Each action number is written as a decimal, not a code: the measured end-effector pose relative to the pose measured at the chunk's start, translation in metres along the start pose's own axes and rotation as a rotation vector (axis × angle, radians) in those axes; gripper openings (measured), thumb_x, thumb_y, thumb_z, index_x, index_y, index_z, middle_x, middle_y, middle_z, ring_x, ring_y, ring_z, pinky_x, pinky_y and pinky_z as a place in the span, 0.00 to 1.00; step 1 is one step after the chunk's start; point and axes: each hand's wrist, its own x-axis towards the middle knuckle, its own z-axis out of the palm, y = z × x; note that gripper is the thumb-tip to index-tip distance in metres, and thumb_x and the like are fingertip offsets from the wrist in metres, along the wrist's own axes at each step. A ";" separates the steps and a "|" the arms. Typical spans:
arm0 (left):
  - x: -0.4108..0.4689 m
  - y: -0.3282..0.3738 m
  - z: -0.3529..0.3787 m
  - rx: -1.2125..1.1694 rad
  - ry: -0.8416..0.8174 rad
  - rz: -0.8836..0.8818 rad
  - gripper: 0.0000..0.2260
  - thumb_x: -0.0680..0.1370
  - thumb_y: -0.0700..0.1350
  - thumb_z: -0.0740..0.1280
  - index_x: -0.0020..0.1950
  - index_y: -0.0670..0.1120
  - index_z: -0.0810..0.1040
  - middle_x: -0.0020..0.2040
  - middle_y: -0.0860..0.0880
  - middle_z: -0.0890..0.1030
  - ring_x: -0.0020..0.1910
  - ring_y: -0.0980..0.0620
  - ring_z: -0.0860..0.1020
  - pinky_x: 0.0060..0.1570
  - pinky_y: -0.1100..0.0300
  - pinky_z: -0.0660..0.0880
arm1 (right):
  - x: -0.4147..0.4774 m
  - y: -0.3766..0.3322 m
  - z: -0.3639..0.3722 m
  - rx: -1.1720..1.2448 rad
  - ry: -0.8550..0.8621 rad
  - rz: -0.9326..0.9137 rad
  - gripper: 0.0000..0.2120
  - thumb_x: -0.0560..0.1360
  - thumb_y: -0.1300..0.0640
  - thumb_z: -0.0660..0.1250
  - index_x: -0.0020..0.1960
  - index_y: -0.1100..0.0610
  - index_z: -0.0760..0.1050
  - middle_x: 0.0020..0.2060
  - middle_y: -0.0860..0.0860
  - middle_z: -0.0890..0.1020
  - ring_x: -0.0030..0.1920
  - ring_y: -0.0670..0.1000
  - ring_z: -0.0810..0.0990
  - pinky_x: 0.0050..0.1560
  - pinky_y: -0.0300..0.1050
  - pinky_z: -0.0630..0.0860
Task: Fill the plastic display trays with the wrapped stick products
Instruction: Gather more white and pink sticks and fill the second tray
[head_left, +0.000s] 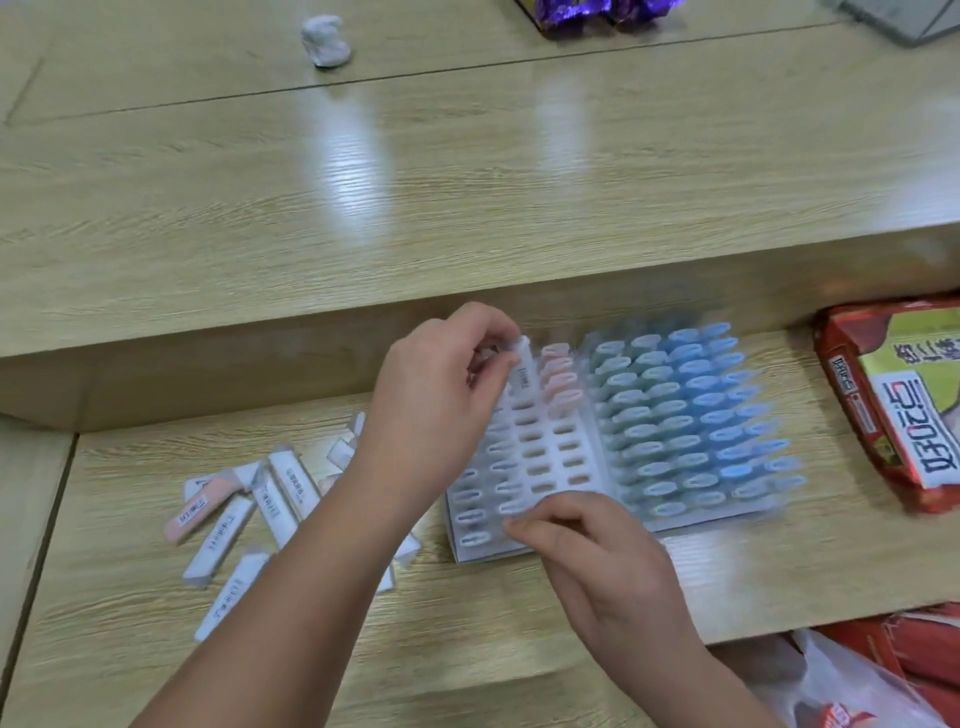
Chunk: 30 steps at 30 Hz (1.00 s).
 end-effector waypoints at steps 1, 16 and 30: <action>0.001 -0.001 0.003 0.015 -0.004 0.011 0.05 0.78 0.43 0.71 0.53 0.51 0.81 0.41 0.55 0.81 0.40 0.59 0.77 0.44 0.57 0.77 | 0.000 0.001 0.000 -0.008 0.022 -0.026 0.13 0.79 0.60 0.67 0.60 0.49 0.82 0.50 0.44 0.80 0.50 0.47 0.80 0.46 0.43 0.77; 0.006 -0.010 0.026 0.262 0.018 0.009 0.02 0.78 0.45 0.70 0.50 0.50 0.81 0.36 0.53 0.76 0.39 0.50 0.75 0.39 0.49 0.75 | -0.003 0.006 -0.005 0.042 0.085 0.134 0.08 0.76 0.57 0.69 0.54 0.50 0.78 0.49 0.40 0.80 0.52 0.40 0.78 0.52 0.34 0.73; -0.014 -0.021 0.002 0.238 0.006 0.085 0.10 0.78 0.39 0.69 0.58 0.47 0.84 0.56 0.52 0.83 0.54 0.50 0.80 0.52 0.50 0.78 | -0.003 -0.002 -0.006 0.032 0.113 0.055 0.09 0.77 0.55 0.66 0.56 0.51 0.80 0.52 0.41 0.80 0.57 0.41 0.77 0.57 0.37 0.73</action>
